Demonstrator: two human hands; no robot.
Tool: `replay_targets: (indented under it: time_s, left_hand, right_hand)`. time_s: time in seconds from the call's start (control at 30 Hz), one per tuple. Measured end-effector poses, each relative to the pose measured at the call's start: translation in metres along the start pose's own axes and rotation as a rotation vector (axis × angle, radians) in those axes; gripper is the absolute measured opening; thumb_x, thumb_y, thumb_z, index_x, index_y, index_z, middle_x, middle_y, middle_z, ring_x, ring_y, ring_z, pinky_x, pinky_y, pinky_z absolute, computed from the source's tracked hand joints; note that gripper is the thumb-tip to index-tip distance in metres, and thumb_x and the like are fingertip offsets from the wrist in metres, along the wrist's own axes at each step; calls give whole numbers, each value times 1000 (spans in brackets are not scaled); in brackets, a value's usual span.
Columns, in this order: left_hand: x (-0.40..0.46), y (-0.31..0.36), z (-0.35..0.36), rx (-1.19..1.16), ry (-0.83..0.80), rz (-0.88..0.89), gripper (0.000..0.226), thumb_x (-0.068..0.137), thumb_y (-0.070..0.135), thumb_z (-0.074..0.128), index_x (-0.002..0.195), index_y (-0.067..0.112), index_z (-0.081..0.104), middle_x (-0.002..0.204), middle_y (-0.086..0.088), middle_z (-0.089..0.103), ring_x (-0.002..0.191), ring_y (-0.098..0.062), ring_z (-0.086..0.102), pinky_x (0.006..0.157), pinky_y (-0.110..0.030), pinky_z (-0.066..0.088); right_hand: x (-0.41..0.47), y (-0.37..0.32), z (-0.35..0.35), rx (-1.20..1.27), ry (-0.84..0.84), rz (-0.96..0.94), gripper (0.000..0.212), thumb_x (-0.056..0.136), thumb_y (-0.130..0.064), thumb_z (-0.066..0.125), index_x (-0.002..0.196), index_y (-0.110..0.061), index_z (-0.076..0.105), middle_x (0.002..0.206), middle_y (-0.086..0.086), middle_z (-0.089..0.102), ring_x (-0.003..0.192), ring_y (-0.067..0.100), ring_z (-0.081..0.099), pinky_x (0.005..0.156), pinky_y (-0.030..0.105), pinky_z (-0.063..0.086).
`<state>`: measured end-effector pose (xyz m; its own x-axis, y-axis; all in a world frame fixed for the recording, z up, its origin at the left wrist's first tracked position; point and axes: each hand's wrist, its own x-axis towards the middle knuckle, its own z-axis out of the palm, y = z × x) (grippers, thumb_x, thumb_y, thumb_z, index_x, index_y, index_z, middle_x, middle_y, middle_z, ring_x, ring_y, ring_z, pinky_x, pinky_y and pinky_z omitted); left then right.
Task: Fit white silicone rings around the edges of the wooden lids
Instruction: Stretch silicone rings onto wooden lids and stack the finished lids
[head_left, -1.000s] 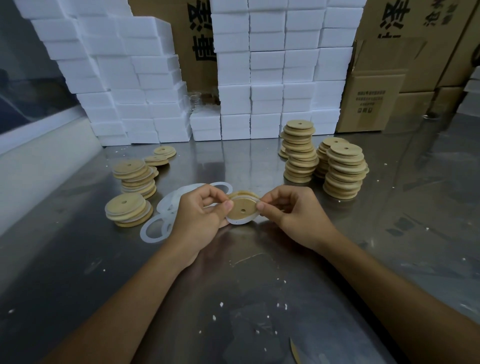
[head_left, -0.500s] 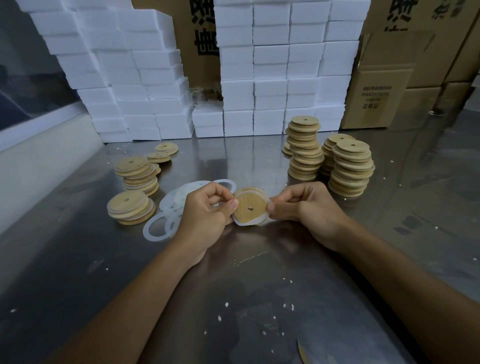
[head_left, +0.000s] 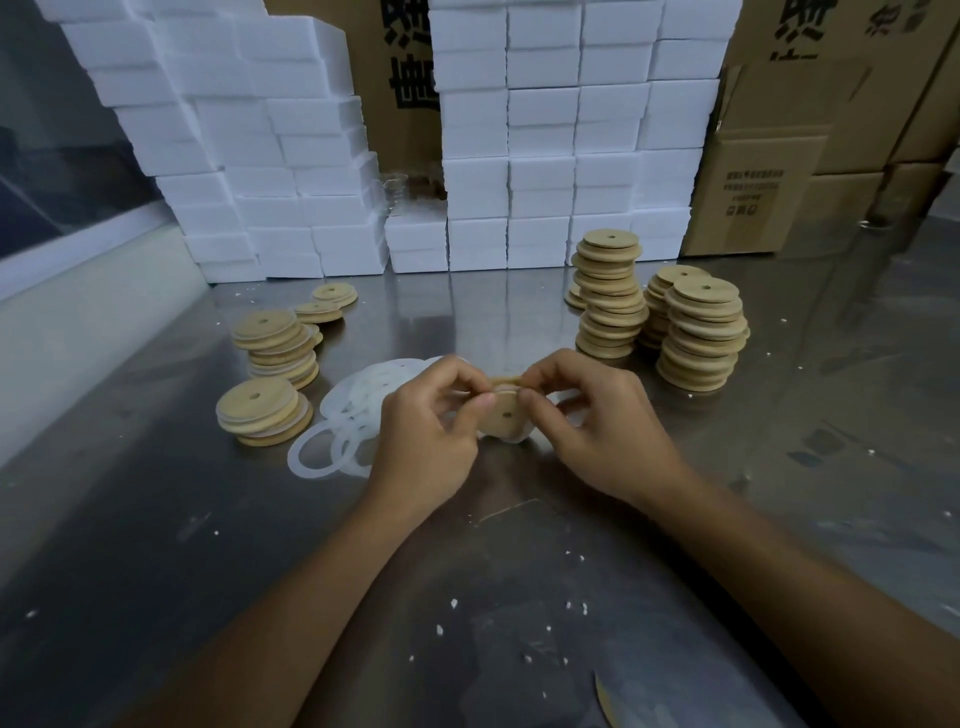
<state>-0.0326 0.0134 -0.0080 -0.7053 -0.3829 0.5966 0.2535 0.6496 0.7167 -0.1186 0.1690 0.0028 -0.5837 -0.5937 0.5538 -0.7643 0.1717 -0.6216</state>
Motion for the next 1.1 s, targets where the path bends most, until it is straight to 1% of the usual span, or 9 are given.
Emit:
replay_targets:
  time_s: [0.13, 0.23, 0.37, 0.47, 0.57, 0.67, 0.83, 0.93, 1.1]
  left_hand:
    - [2, -2, -1, -80, 10, -120, 34, 85, 3, 70, 74, 34, 61, 83, 14, 68, 80, -9, 70, 67, -24, 57]
    - [2, -1, -3, -113, -3, -147, 36, 85, 1, 70, 73, 34, 60, 83, 13, 69, 81, -11, 71, 65, -25, 58]
    - [3, -1, -4, -115, -19, -153, 34, 84, 0, 70, 74, 31, 60, 82, 12, 69, 81, -12, 71, 68, -28, 59]
    - [1, 1, -4, -114, -29, -143, 33, 83, -2, 70, 74, 28, 61, 80, 14, 68, 81, -9, 70, 70, -22, 57]
    - [0, 1, -5, -135, -37, -159, 32, 83, -3, 70, 74, 26, 61, 79, 16, 68, 81, -9, 70, 70, -20, 55]
    - [0, 0, -5, -162, -35, -170, 28, 85, -3, 68, 77, 23, 60, 82, 10, 68, 81, -12, 70, 72, -24, 56]
    - [0, 1, -7, -193, -39, -162, 23, 88, 2, 67, 84, 24, 61, 92, 2, 68, 87, -18, 70, 77, -34, 58]
    - [1, -1, -8, -237, -19, -232, 19, 88, 1, 66, 84, 18, 60, 97, -10, 68, 89, -25, 71, 81, -50, 59]
    - [2, 2, -8, -300, -3, -310, 20, 88, -5, 64, 81, 13, 60, 102, -15, 65, 93, -32, 70, 85, -56, 56]
  right_hand:
    - [0, 6, 2, 149, 33, 156, 10, 88, -14, 74, 90, -9, 66, 84, -5, 72, 78, 6, 70, 70, 21, 56]
    - [2, 5, 3, 246, 27, 226, 7, 85, -10, 75, 85, -7, 69, 82, 2, 75, 76, 13, 73, 71, 26, 59]
    - [2, 3, 0, 523, 37, 393, 9, 83, -3, 75, 82, 4, 70, 78, 22, 73, 69, 21, 68, 70, 29, 59]
    - [1, 1, -4, 649, 32, 523, 7, 81, 0, 75, 77, 2, 71, 88, 37, 66, 76, 30, 65, 78, 36, 60]
    - [1, -2, -7, 641, 16, 546, 7, 80, 1, 76, 75, -1, 72, 85, 31, 70, 77, 31, 68, 77, 35, 61]
    - [0, -6, -4, 484, 30, 455, 5, 82, -1, 76, 79, 0, 72, 77, 21, 74, 72, 29, 70, 74, 38, 60]
    - [-6, -15, 11, 264, 77, 330, 4, 86, -9, 74, 88, -6, 72, 80, 3, 75, 74, 15, 72, 76, 38, 61]
    - [-7, -17, 13, 245, 91, 312, 7, 87, -13, 74, 91, -8, 72, 83, 0, 74, 78, 11, 71, 77, 32, 60]
    - [-5, -13, 10, 296, 79, 386, 9, 85, -11, 76, 90, -3, 74, 84, 7, 76, 79, 20, 73, 76, 32, 61]
